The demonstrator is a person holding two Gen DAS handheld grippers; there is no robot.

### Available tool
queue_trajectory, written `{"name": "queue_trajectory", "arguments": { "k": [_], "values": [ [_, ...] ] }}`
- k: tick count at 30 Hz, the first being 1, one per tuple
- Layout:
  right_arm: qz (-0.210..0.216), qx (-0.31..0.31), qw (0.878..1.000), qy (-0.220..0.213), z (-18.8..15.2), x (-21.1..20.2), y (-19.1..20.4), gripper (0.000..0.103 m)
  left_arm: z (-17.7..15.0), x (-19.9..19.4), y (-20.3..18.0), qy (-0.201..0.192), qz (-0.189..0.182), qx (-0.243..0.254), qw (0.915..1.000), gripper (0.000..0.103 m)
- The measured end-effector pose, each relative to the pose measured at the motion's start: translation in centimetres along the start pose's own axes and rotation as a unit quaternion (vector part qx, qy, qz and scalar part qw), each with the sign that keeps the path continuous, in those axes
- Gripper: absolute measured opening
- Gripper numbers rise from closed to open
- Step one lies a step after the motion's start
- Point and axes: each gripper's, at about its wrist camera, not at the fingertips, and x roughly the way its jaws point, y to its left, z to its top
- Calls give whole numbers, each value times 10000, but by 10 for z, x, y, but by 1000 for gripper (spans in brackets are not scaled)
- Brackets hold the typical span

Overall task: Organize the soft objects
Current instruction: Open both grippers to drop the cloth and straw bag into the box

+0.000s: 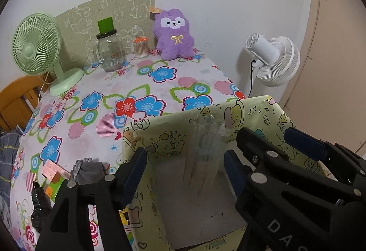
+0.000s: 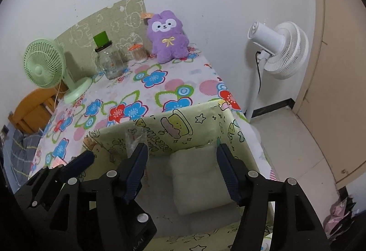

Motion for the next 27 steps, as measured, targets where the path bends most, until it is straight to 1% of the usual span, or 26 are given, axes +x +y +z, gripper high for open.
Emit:
{"name": "queue_trajectory", "arguments": {
  "k": [3, 8, 15, 23, 27],
  "values": [
    [-3, -16, 10000, -13, 0, -3, 2, 69, -1, -5, 1, -48, 3, 12, 10000, 76],
    [-19, -58, 9999, -112, -1, -14, 6, 76, -2, -16, 5, -176, -26, 36, 9998, 78],
    [-56, -145, 9995, -285, -3, -31, 17, 79, -4, -35, 11, -350, 26, 26, 9994, 82],
    [-7, -227, 9985, -505, -6, -55, 32, 85, -8, -61, 21, -584, 99, 17, 9982, 84],
    [27, -258, 9978, -604, -8, -65, 40, 87, -10, -74, 27, -696, 142, 14, 9975, 87]
  ]
}}
